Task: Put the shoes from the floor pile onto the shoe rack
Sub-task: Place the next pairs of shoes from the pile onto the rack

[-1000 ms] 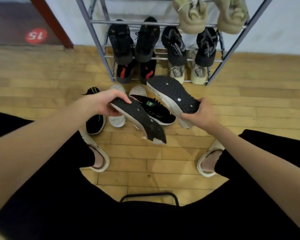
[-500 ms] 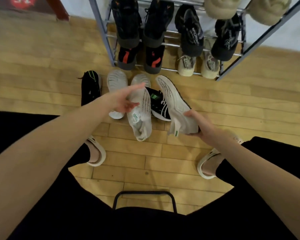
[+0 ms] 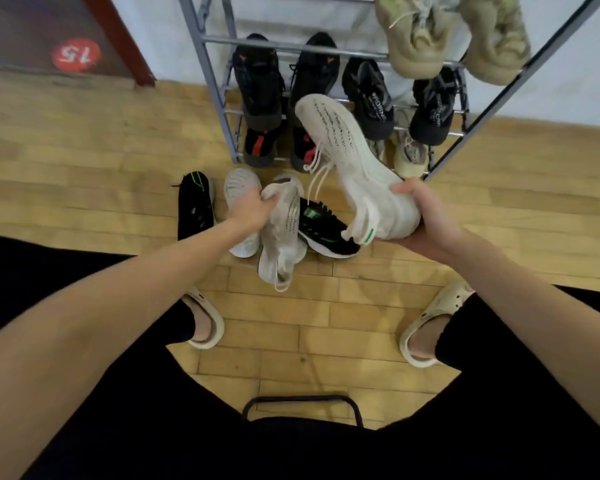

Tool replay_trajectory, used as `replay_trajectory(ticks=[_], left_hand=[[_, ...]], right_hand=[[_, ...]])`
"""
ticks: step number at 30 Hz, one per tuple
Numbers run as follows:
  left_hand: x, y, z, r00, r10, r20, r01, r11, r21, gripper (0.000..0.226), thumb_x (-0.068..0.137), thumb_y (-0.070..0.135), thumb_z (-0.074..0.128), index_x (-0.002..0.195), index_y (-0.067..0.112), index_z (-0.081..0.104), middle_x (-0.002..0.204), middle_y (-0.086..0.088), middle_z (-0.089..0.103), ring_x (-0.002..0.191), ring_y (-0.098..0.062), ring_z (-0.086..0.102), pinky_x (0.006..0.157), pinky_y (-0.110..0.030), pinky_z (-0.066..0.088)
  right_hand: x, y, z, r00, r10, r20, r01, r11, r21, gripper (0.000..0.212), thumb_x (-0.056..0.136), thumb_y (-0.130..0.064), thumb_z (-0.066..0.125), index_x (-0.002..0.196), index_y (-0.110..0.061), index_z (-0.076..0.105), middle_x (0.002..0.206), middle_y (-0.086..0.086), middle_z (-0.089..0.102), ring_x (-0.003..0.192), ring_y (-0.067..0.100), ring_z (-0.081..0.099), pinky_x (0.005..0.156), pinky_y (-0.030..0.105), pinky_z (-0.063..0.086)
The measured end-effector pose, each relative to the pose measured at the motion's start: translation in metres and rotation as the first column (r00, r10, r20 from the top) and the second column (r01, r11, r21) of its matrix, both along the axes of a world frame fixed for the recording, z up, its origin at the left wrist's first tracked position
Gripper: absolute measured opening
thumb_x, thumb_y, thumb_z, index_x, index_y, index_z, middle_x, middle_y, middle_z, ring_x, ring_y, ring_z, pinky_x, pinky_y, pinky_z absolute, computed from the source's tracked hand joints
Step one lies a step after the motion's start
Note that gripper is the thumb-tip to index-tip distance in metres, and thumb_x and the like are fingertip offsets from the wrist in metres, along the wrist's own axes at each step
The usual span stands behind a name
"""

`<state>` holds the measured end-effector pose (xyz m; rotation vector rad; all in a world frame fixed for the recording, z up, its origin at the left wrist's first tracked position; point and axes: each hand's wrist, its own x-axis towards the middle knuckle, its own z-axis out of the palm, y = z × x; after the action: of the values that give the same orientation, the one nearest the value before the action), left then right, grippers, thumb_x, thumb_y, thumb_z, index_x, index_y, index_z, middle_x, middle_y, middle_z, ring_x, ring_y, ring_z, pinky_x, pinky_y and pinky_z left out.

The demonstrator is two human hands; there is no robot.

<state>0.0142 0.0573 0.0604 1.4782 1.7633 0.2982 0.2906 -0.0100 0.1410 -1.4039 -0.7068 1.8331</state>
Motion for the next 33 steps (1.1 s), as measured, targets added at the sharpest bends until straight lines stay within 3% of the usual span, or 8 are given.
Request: replay_trajectory(ticks=[8, 11, 14, 17, 20, 25, 29, 33], left_hand=[[-0.027, 0.048, 0.119, 0.831, 0.204, 0.517, -0.296, 0.95, 0.1, 0.044, 0.098, 0.037, 0.048, 0.131, 0.007, 0.046, 0.125, -0.007, 0.059, 0.116, -0.027, 0.057, 0.094, -0.043, 0.05], [-0.032, 0.069, 0.152, 0.795, 0.266, 0.546, -0.391, 0.912, 0.125, 0.049, 0.095, 0.04, 0.053, 0.127, 0.003, 0.05, 0.122, -0.011, 0.062, 0.11, -0.027, 0.061, 0.094, -0.041, 0.051], [-0.033, 0.087, 0.169, 0.795, 0.328, 0.51, -0.46, 0.874, 0.155, 0.048, 0.09, 0.041, 0.061, 0.119, 0.004, 0.057, 0.112, -0.008, 0.065, 0.101, -0.024, 0.063, 0.08, -0.033, 0.052], [-0.035, 0.111, 0.175, 0.802, 0.34, 0.491, -0.475, 0.861, 0.18, 0.052, 0.083, 0.043, 0.068, 0.117, 0.004, 0.059, 0.113, -0.009, 0.067, 0.101, -0.025, 0.064, 0.087, -0.038, 0.054], [-0.027, 0.142, 0.18, 0.766, 0.338, 0.547, -0.491, 0.856, 0.159, 0.06, 0.076, 0.045, 0.075, 0.118, 0.005, 0.058, 0.113, -0.007, 0.067, 0.098, -0.022, 0.064, 0.084, -0.034, 0.055], [-0.009, 0.199, 0.173, 0.727, 0.328, 0.603, -0.498, 0.857, 0.134, 0.075, 0.071, 0.048, 0.078, 0.126, 0.004, 0.054, 0.119, -0.009, 0.064, 0.102, -0.024, 0.063, 0.084, -0.034, 0.055], [-0.002, 0.24, 0.16, 0.66, 0.36, 0.66, -0.543, 0.835, 0.087, 0.07, 0.076, 0.041, 0.075, 0.132, 0.008, 0.049, 0.121, -0.012, 0.062, 0.104, -0.028, 0.063, 0.088, -0.043, 0.055], [0.003, 0.272, 0.147, 0.585, 0.45, 0.674, -0.649, 0.759, 0.057, 0.057, 0.085, 0.04, 0.066, 0.128, 0.006, 0.05, 0.117, -0.012, 0.063, 0.1, -0.027, 0.06, 0.089, -0.041, 0.054]], right_hand=[[-0.012, 0.022, 0.077, 0.976, -0.12, -0.181, 0.151, 0.974, 0.167, 0.044, 0.081, -0.035, 0.058, 0.121, -0.017, 0.062, 0.112, 0.008, 0.067, 0.101, 0.027, 0.063, 0.094, 0.047, 0.046], [-0.022, 0.032, 0.09, 0.965, -0.123, -0.232, 0.163, 0.973, 0.164, 0.039, 0.08, -0.043, 0.062, 0.11, -0.018, 0.069, 0.107, 0.007, 0.068, 0.097, 0.028, 0.063, 0.101, 0.045, 0.041], [-0.037, 0.041, 0.092, 0.959, -0.057, -0.279, 0.102, 0.983, 0.151, 0.056, 0.073, -0.053, 0.071, 0.117, -0.019, 0.067, 0.11, 0.007, 0.068, 0.093, 0.026, 0.066, 0.087, 0.038, 0.054], [-0.049, 0.059, 0.091, 0.946, -0.105, -0.307, 0.147, 0.982, 0.12, 0.064, 0.075, -0.029, 0.074, 0.134, -0.015, 0.053, 0.123, 0.012, 0.063, 0.101, 0.032, 0.066, 0.081, 0.041, 0.057], [-0.054, 0.09, 0.091, 0.956, -0.159, -0.246, 0.201, 0.967, 0.159, 0.043, 0.084, -0.017, 0.056, 0.126, -0.013, 0.056, 0.112, 0.012, 0.066, 0.095, 0.029, 0.067, 0.089, 0.04, 0.054], [-0.063, 0.158, 0.094, 0.95, -0.283, -0.136, 0.31, 0.909, 0.279, 0.025, 0.083, -0.02, 0.051, 0.105, -0.012, 0.06, 0.087, 0.005, 0.063, 0.079, 0.02, 0.06, 0.053, 0.022, 0.05], [-0.069, 0.202, 0.073, 0.931, -0.332, 0.149, 0.262, 0.896, 0.358, 0.047, 0.084, -0.013, 0.057, 0.129, 0.0, 0.051, 0.124, 0.019, 0.06, 0.113, 0.035, 0.059, 0.091, 0.045, 0.053], [-0.078, 0.229, 0.053, 0.9, -0.433, 0.049, 0.389, 0.849, 0.359, 0.036, 0.099, -0.016, 0.041, 0.13, 0.003, 0.044, 0.126, 0.024, 0.056, 0.111, 0.033, 0.059, 0.087, 0.045, 0.051]])
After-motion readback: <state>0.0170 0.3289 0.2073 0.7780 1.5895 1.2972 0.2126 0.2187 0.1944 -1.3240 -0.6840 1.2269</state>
